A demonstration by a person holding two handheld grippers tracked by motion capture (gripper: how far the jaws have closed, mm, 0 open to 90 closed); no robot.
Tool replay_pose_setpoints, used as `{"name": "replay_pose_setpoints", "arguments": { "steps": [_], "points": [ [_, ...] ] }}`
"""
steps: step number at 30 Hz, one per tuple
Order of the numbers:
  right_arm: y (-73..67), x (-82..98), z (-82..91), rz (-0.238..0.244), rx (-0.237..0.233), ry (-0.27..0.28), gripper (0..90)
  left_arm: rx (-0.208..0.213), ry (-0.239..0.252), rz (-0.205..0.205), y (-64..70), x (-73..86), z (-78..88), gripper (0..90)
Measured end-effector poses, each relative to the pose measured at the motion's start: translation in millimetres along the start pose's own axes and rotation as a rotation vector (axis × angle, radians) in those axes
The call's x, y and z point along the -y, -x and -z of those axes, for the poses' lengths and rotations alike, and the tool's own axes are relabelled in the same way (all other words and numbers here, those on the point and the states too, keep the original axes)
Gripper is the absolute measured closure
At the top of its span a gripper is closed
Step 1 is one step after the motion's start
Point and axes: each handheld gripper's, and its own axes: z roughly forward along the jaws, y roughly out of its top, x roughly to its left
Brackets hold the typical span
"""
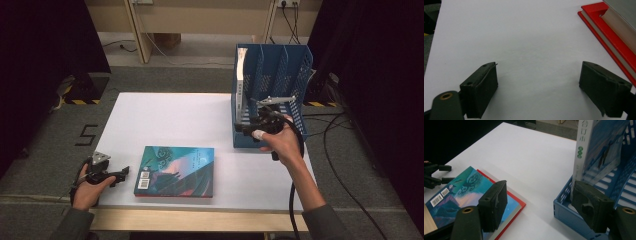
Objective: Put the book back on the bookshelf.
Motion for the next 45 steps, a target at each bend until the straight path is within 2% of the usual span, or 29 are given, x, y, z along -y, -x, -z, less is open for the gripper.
{"name": "replay_pose_setpoints", "arguments": {
  "steps": [4, 7, 12, 16, 18, 33, 38, 40, 45],
  "points": [
    [-1.9, 12.0, -2.1, -0.003, -0.021, 0.021, 28.6, 0.0, 0.0, 0.0, 0.0, 0.0, 0.0, 14.1],
    [-4.7, 20.6, -2.6, -0.003, -0.018, 0.03, 28.3, 0.0, 0.0, 0.0, 0.1, 0.0, 0.0, 14.1],
    [-9.5, 36.8, -5.3, -0.015, -0.058, 0.062, 27.6, 0.0, -0.002, -0.001, 0.0, -0.1, 0.2, 14.1],
    [-14.6, 48.8, -10.8, -0.003, -0.054, 0.064, 27.6, 0.0, -0.003, -0.001, 0.0, -0.1, 0.3, 14.1],
    [-16.9, 54.2, -13.0, -0.007, -0.071, 0.068, 27.6, 0.0, -0.003, -0.001, 0.0, -0.1, 0.3, 14.1],
    [-22.8, 80.7, -22.9, -0.038, -0.098, 0.037, 27.5, 0.005, 0.0, 0.005, 0.1, 0.0, 0.1, 14.2],
    [-23.9, 91.7, -27.6, -0.058, -0.129, 0.018, 26.8, 0.005, 0.001, 0.005, 0.1, 0.1, 0.2, 14.2],
    [-24.1, 95.6, -28.8, -0.067, -0.127, 0.016, 26.1, 0.004, -0.002, 0.002, -0.1, 0.0, 0.4, 14.2],
    [-27.5, 103.0, -34.0, -0.067, -0.135, 0.0, 25.9, 0.004, 0.001, 0.004, 0.2, 0.0, 0.3, 14.3]
  ]
}}
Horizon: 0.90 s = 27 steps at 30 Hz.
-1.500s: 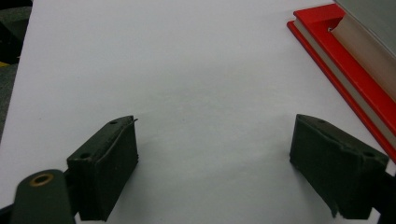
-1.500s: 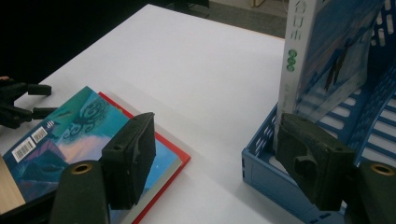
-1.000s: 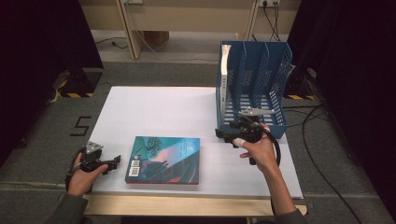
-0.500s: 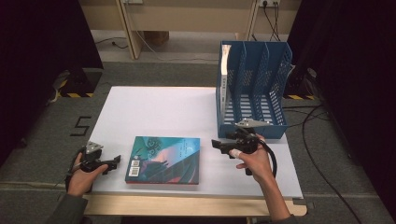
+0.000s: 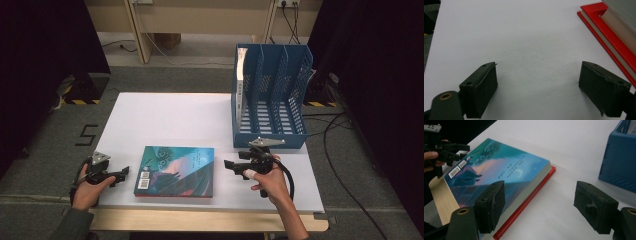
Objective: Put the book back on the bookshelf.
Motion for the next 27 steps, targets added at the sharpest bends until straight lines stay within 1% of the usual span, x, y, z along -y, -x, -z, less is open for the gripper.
{"name": "replay_pose_setpoints", "arguments": {
  "steps": [2, 4, 9, 13, 15, 16, 18, 21, 24, 27],
  "points": [
    [-0.9, 3.0, -3.3, -0.001, 0.002, -0.004, 25.9, 0.0, 0.002, 0.001, 0.2, 0.0, 0.0, 14.4],
    [-2.5, 6.3, -7.6, 0.002, -0.003, -0.02, 25.9, 0.0, 0.003, 0.0, 0.5, 0.0, 0.2, 14.6],
    [-6.2, 11.7, -14.2, -0.001, -0.01, -0.025, 25.9, 0.006, 0.005, -0.014, 1.0, 0.0, 0.8, 15.2],
    [-8.3, 14.9, -16.3, -0.004, -0.014, -0.027, 25.8, 0.025, 0.011, -0.019, 3.2, 0.2, 1.7, 14.9],
    [-9.0, 16.3, -17.0, -0.012, -0.018, -0.03, 25.8, 0.045, 0.014, -0.01, 5.0, -0.1, 2.5, 14.8],
    [-8.5, 17.0, -17.4, -0.012, -0.019, -0.023, 25.8, 0.053, 0.017, -0.008, 6.1, -0.3, 3.0, 14.9],
    [-8.9, 18.5, -17.5, -0.028, -0.024, -0.02, 25.6, 0.053, 0.02, -0.014, 8.8, -0.7, 4.6, 14.9],
    [-9.8, 21.4, -17.7, -0.027, -0.03, -0.019, 25.0, 0.065, 0.027, -0.019, 12.5, -1.6, 7.2, 14.9],
    [-12.2, 25.4, -18.5, -0.033, -0.031, -0.024, 24.8, 0.076, 0.042, -0.025, 16.4, -2.7, 11.8, 14.8],
    [-14.9, 29.3, -19.9, -0.037, -0.033, -0.025, 24.7, 0.083, 0.061, -0.023, 19.5, -3.6, 17.4, 14.8]
  ]
}}
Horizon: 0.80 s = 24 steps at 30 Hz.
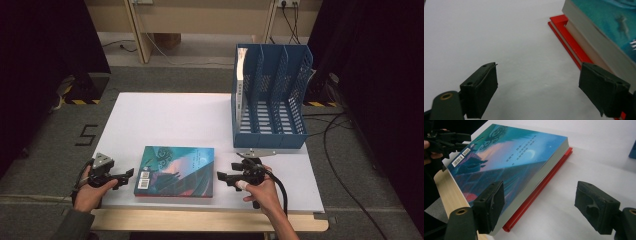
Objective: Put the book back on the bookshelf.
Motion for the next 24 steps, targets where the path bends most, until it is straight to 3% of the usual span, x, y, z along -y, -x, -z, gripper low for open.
{"name": "replay_pose_setpoints", "arguments": {
  "steps": [11, 13, 17, 24],
  "points": [
    [-15.2, 7.3, -16.1, 0.005, -0.024, -0.023, 24.1, 0.04, -0.003, -0.042, 18.4, -3.3, 8.2, 14.8],
    [-17.1, 8.8, -20.8, 0.007, -0.029, -0.034, 23.7, 0.028, -0.001, -0.062, 20.9, -3.8, 9.4, 16.9],
    [-19.3, 10.6, -26.5, 0.007, -0.027, -0.047, 23.4, 0.035, 0.0, -0.064, 22.6, -4.6, 12.3, 19.1],
    [-18.1, 11.6, -31.8, 0.004, -0.026, -0.061, 23.2, 0.059, 0.004, -0.078, 28.0, -5.4, 18.0, 31.2]
  ]
}}
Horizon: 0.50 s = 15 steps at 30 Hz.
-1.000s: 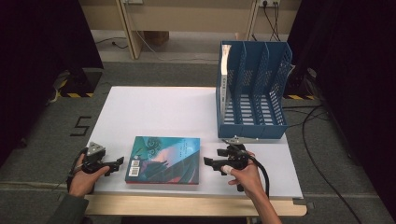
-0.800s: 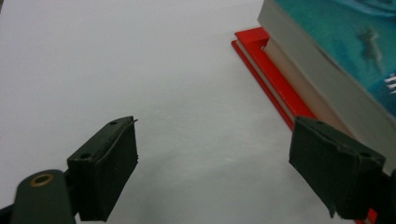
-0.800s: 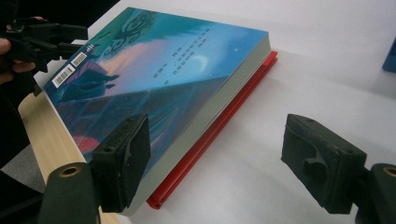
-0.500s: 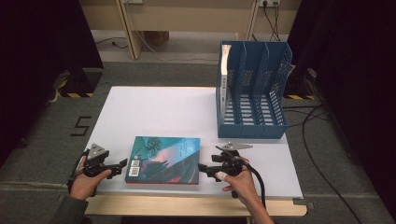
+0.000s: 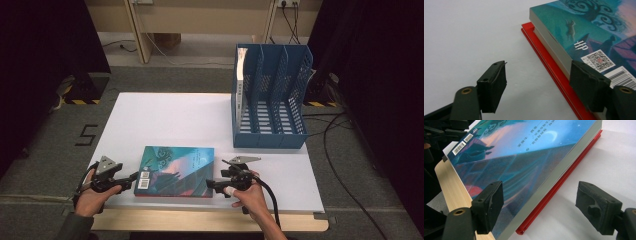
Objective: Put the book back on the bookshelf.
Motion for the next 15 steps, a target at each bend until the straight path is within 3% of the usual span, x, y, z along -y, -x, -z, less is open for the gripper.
{"name": "replay_pose_setpoints", "arguments": {
  "steps": [11, 15],
  "points": [
    [4.6, -3.8, -7.9, -0.019, -0.018, -0.015, 23.4, 0.008, -0.003, -0.04, 12.8, -0.1, 8.1, 51.1],
    [7.8, -5.8, -9.9, -0.027, -0.029, -0.017, 23.3, 0.006, 0.0, -0.048, 15.6, 0.4, 11.5, 53.2]
  ]
}}
